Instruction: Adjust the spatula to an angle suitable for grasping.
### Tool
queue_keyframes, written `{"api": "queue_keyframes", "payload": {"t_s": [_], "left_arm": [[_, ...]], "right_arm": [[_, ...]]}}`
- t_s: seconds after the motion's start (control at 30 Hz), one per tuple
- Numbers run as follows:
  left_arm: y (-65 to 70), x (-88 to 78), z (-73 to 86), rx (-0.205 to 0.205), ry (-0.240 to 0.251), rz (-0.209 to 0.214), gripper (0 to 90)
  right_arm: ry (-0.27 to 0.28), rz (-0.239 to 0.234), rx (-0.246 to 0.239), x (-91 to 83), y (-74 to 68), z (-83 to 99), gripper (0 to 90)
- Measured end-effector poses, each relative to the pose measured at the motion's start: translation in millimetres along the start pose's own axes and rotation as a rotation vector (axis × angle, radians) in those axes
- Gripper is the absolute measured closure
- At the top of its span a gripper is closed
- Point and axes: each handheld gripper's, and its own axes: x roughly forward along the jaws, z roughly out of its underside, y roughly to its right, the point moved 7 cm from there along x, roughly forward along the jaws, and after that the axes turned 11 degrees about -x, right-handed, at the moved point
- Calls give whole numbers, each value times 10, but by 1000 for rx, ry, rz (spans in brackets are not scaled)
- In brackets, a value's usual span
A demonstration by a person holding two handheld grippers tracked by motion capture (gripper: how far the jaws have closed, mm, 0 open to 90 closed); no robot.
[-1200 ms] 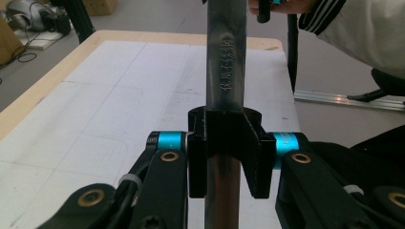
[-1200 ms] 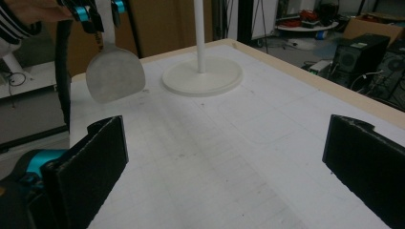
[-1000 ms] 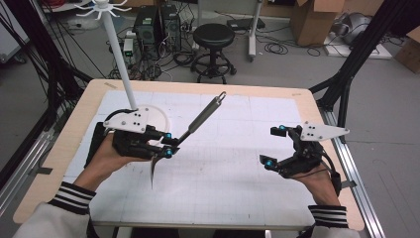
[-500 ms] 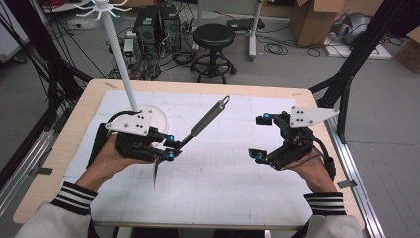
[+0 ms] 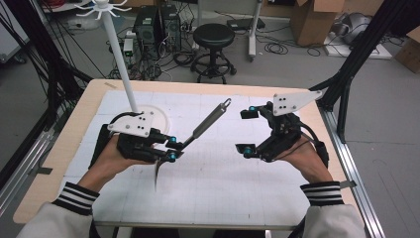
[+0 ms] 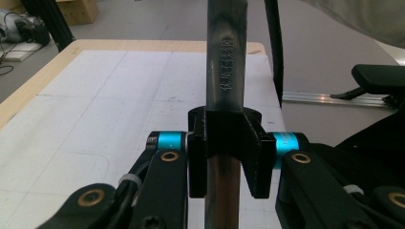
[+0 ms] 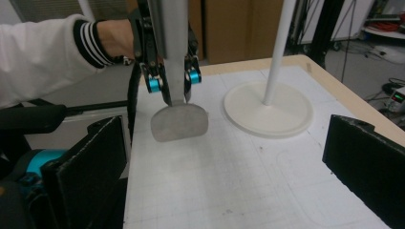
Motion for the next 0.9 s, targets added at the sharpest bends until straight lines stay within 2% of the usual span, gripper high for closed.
{"api": "queue_keyframes", "payload": {"t_s": [0.03,0.07,0.23,0.47,0.57,0.6,0.7,0.77,0.83,0.9], "left_arm": [[1,6,0,5,5,5,746],[3,9,1,2,8,7,746],[4,33,9,-3,19,11,746],[8,67,5,5,26,17,746],[9,77,7,7,24,21,746],[12,80,6,4,27,21,746],[16,88,4,-3,33,26,746],[10,96,4,0,32,23,746],[5,101,0,-6,34,21,746],[4,106,-4,-7,36,23,746]], "right_arm": [[1,-6,0,7,-2,-24,4],[0,-12,-28,25,13,-53,4],[2,-45,-25,101,-4,-160,4],[5,-79,-49,228,-15,-242,4],[-8,-95,-44,261,-34,-255,4],[1,-91,-61,276,-26,-267,4],[4,-104,-52,300,-45,-285,4],[26,-111,-66,321,-44,-306,4],[33,-113,-51,324,-55,-323,4],[57,-129,-63,331,-61,-351,4]]}}
